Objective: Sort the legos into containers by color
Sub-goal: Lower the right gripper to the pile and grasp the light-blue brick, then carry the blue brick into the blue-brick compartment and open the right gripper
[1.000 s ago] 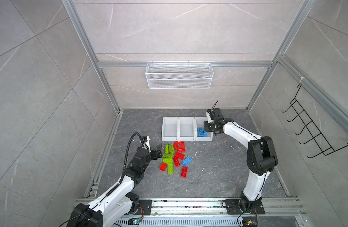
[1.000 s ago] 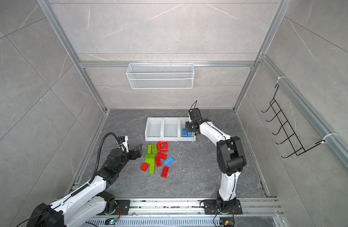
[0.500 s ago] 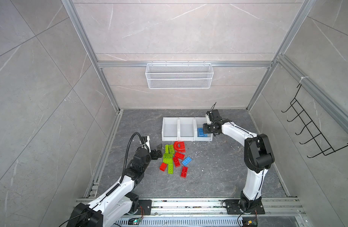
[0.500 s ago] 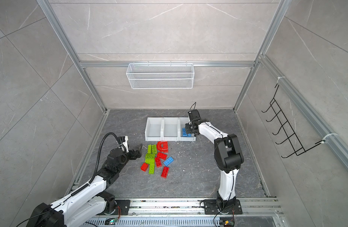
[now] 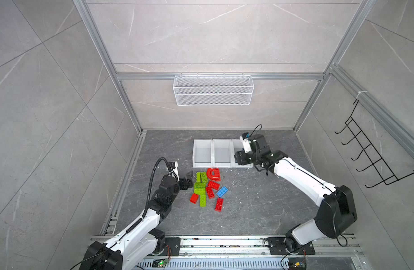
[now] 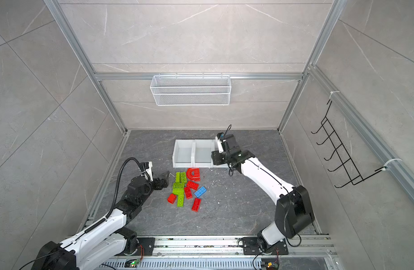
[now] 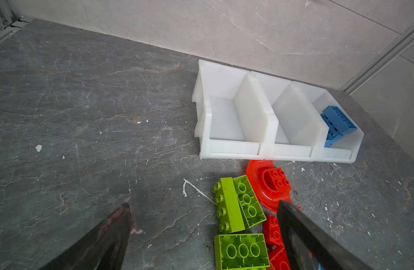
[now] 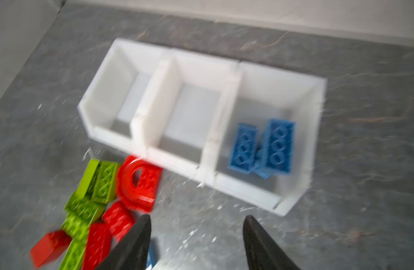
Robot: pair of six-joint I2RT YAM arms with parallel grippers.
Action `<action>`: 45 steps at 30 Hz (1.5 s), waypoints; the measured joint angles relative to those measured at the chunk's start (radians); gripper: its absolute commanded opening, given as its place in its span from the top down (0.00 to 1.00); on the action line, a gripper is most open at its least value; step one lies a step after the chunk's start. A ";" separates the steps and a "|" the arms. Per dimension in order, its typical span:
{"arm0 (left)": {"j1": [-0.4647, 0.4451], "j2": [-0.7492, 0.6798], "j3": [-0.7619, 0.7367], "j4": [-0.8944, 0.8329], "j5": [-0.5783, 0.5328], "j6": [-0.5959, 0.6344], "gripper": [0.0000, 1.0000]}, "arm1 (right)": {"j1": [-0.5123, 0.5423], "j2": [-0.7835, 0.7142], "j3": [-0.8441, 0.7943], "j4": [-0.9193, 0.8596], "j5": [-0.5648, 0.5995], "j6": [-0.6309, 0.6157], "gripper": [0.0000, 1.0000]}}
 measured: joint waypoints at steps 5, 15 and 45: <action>0.000 -0.001 0.000 0.000 0.000 0.000 0.01 | 0.178 -0.011 -0.151 -0.003 -0.003 0.066 0.33; 0.000 -0.002 0.000 0.001 -0.002 0.000 0.01 | 0.347 0.150 -0.139 -0.013 0.101 0.100 0.25; 0.000 -0.002 -0.003 0.001 -0.016 0.000 0.01 | 0.309 0.371 -0.019 -0.041 0.136 -0.023 0.22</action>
